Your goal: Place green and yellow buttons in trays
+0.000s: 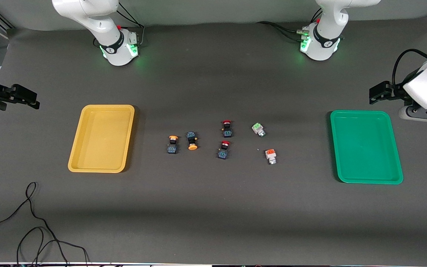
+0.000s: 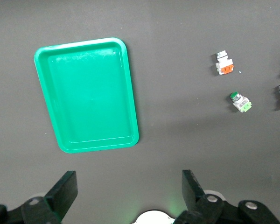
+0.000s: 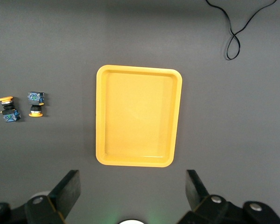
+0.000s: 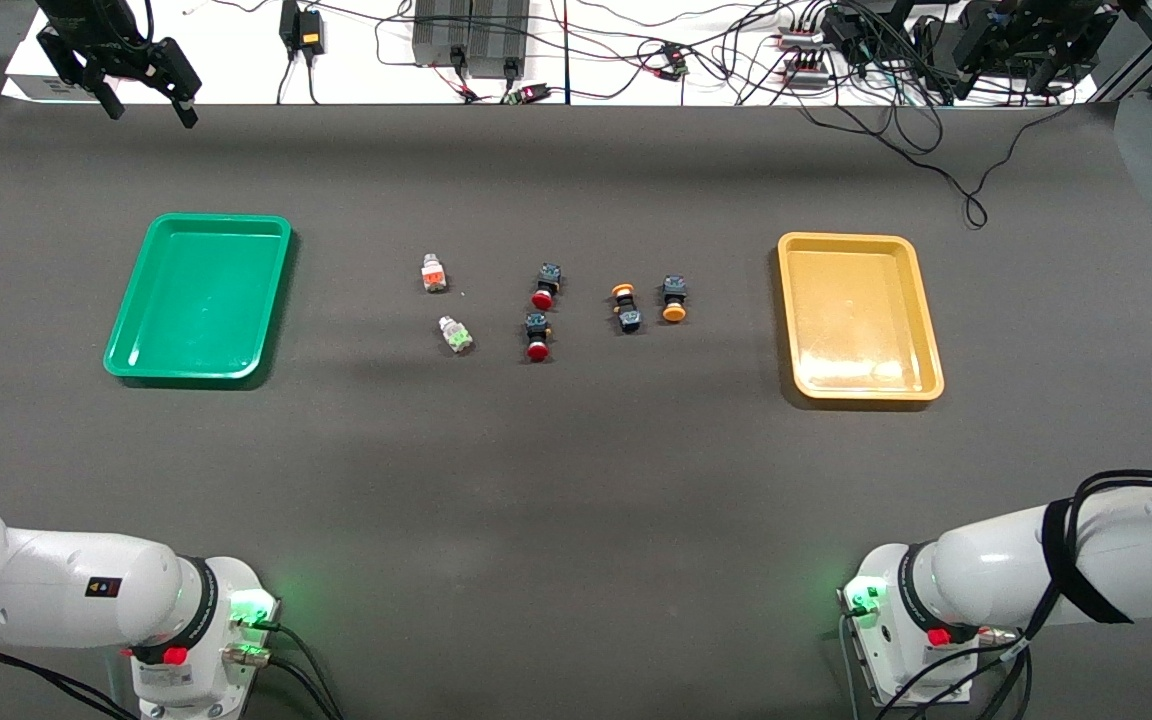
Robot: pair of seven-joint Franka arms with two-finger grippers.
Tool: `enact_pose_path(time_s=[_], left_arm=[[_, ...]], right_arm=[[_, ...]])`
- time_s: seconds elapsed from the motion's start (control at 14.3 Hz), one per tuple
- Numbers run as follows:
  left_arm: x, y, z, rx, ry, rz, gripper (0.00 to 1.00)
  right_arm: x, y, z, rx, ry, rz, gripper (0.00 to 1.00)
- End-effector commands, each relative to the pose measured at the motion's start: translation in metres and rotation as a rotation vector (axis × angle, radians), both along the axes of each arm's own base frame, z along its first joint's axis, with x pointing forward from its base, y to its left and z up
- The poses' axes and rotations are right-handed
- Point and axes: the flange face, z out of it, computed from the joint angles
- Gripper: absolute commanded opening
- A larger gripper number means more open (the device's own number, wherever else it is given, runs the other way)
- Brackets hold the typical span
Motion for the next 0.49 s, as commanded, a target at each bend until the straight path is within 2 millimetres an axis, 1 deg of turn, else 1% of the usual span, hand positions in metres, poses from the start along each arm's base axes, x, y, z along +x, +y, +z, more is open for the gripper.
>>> enact_pose_path(time_s=[0.0, 0.14, 0.42], left_arm=[[0.0035, -0.0005, 0.0050, -0.005, -0.017, -0.004, 1.00], [0.0038, -0.0012, 0.0046, -0.003, -0.019, -0.004, 1.00], [0.0038, 0.0004, 0.0038, -0.004, -0.017, -0.001, 1.00]], right_arm=[[-0.0016, -0.0082, 0.0041, 0.013, 0.004, 0.006, 1.00], [0.0028, -0.0095, 0.0037, 0.013, 0.001, -0.004, 1.00], [0.0028, -0.0086, 0.0037, 0.013, 0.000, -0.009, 1.00]])
